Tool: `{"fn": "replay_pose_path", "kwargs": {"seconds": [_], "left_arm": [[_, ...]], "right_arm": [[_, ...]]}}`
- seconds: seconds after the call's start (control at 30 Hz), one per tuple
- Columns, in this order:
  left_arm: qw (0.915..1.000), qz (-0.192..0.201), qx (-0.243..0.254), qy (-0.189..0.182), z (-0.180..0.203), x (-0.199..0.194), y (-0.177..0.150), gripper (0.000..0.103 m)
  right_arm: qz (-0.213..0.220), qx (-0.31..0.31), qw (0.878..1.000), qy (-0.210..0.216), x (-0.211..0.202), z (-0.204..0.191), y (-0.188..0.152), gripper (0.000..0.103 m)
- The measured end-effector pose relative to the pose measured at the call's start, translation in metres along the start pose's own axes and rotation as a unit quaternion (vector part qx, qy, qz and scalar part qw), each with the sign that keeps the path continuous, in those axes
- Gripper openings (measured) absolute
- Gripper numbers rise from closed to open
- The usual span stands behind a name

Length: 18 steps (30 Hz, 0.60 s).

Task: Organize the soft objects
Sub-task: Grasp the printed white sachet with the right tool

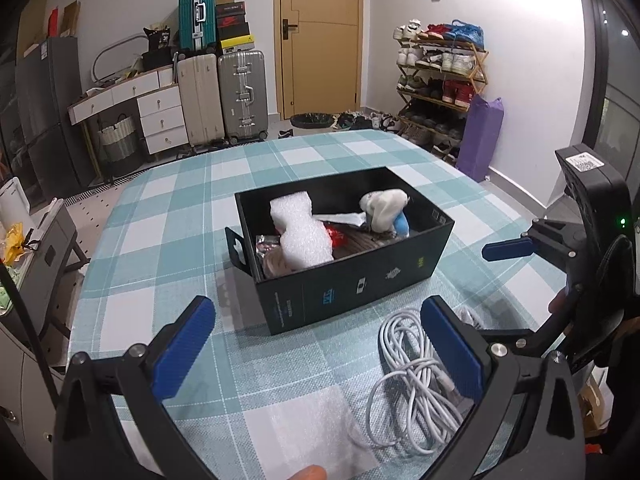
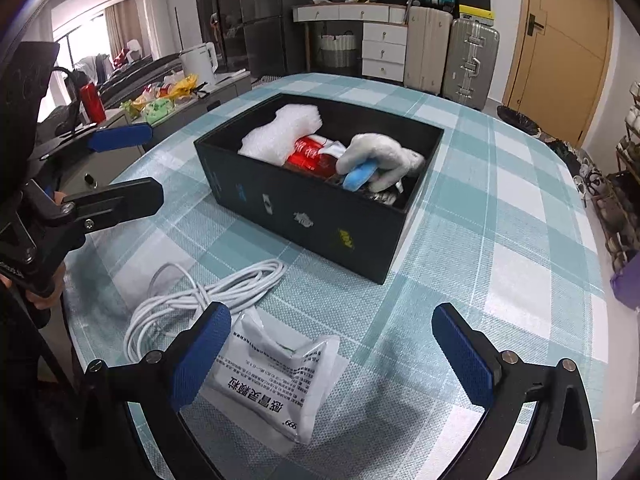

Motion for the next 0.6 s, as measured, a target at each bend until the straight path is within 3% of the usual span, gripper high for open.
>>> {"fn": "replay_pose_path", "kwargs": {"seconds": [0.3,0.6], "left_arm": [[0.9998,-0.003,-0.020,0.001,-0.010,0.005,0.000,0.103],[0.9998,-0.009,-0.019,-0.003,-0.009,0.008,-0.003,0.103]], "right_arm": [[-0.046,-0.014,0.999,0.016,0.020,-0.015,-0.011,0.102],[-0.055,-0.035,0.998,0.015,0.031,-0.030,-0.011,0.102]]}}
Point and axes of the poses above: each gripper's, at about its wrist camera, not at the fingertips, and x roughly the way its jaws point, z to its right, y to its top, the point moved 8 cm from there along x, roughly the way its jaws point, and after that the axes turned 9 degrees about -x, right-handed, at the moved point
